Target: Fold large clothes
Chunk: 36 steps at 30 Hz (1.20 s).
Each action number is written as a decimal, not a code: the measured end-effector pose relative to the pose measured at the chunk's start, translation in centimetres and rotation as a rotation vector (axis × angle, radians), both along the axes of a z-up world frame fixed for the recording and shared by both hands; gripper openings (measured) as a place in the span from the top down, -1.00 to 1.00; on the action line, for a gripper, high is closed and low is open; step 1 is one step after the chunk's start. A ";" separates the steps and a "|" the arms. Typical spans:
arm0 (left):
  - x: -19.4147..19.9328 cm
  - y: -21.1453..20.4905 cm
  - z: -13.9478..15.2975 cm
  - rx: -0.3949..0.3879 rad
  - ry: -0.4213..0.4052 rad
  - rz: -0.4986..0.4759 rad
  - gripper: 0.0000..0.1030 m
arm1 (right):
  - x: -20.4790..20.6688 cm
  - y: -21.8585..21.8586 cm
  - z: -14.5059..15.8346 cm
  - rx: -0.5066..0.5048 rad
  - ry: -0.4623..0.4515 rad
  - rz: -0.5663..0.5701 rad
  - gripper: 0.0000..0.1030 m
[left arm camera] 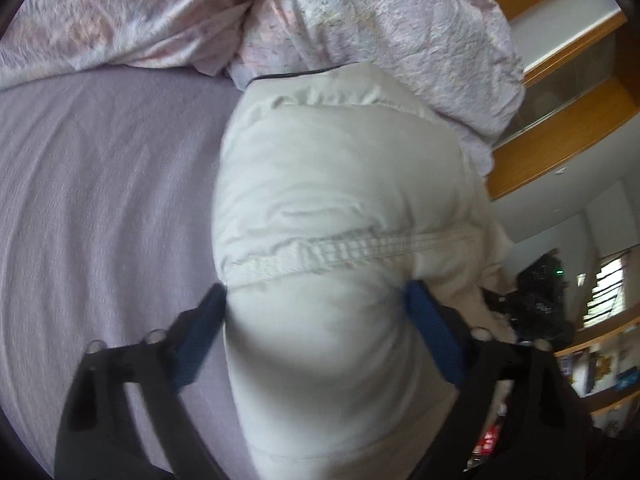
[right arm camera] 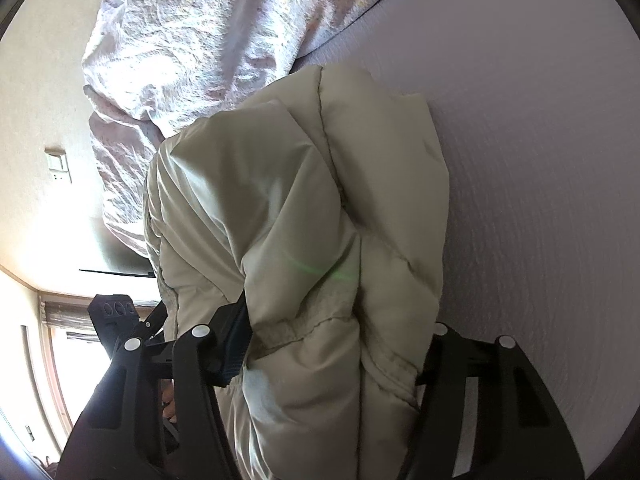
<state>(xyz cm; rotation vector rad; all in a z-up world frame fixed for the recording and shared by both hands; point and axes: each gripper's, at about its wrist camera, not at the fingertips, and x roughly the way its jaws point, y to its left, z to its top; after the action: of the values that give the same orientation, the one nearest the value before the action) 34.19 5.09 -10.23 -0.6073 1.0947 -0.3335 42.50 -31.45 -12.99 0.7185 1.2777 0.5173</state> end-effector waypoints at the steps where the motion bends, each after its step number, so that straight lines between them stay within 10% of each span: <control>1: 0.1 0.0 0.1 -0.003 0.000 -0.004 -0.59 | 0.0 -0.1 0.0 0.002 0.000 -0.001 -0.15; 10: 0.5 2.1 1.7 -0.039 -0.019 0.014 -0.22 | 0.8 1.2 0.6 0.049 -0.012 -0.001 0.02; 32: 2.7 15.1 2.6 0.060 -0.053 0.234 -0.24 | 6.5 13.4 0.7 0.075 -0.029 0.166 0.09; 36: 2.9 14.9 2.2 0.114 -0.043 0.255 -0.38 | 6.2 13.1 0.9 0.011 -0.033 0.156 -0.19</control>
<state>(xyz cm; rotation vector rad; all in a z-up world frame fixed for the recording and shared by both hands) 37.10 20.02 -8.00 -0.6275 0.9754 -0.0628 48.73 -18.33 -12.08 0.6200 1.3071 0.6610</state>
